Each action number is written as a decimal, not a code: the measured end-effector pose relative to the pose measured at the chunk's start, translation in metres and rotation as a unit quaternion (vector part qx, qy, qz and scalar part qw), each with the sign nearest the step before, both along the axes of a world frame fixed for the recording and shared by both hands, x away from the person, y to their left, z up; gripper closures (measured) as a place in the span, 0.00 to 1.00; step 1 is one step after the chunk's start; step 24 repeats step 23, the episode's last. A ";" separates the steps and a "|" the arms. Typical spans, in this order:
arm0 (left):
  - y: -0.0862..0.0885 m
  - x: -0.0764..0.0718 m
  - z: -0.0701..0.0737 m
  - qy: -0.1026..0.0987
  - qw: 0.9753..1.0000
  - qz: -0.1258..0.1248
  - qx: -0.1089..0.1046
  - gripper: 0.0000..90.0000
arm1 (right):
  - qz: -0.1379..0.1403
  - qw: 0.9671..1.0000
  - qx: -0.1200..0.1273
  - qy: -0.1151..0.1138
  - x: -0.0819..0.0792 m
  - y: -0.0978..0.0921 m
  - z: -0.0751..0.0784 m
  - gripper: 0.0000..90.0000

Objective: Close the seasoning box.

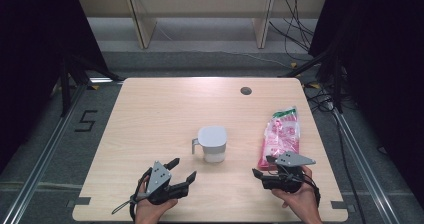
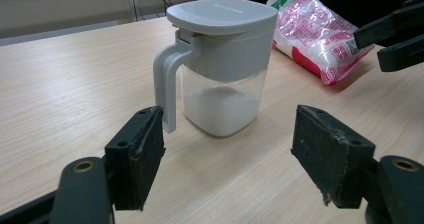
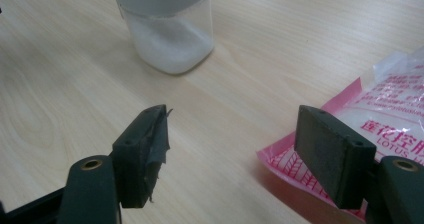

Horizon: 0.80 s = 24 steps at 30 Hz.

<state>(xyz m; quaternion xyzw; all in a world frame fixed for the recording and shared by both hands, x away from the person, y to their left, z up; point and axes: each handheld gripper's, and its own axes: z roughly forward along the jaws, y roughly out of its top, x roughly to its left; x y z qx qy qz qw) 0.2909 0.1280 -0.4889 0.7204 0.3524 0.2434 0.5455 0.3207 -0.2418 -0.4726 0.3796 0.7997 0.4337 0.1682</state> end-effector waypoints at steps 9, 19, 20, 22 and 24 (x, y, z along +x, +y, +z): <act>0.000 0.001 0.001 -0.012 1.000 -0.006 0.019 0.31 | 0.013 1.000 -0.010 -0.001 -0.008 -0.005 -0.005 0.34; 0.001 0.002 0.001 -0.014 1.000 -0.008 0.023 0.31 | 0.013 1.000 -0.007 0.011 -0.009 -0.005 -0.007 0.34; 0.001 0.002 0.001 -0.013 1.000 -0.008 0.022 0.31 | 0.014 1.000 -0.007 0.011 -0.009 -0.005 -0.007 0.34; 0.001 0.002 0.001 -0.012 1.000 -0.008 0.021 0.31 | 0.012 1.000 -0.009 0.010 -0.009 -0.006 -0.007 0.34; 0.001 0.002 0.001 -0.011 1.000 -0.008 0.021 0.31 | 0.010 1.000 -0.008 0.012 -0.009 -0.006 -0.007 0.34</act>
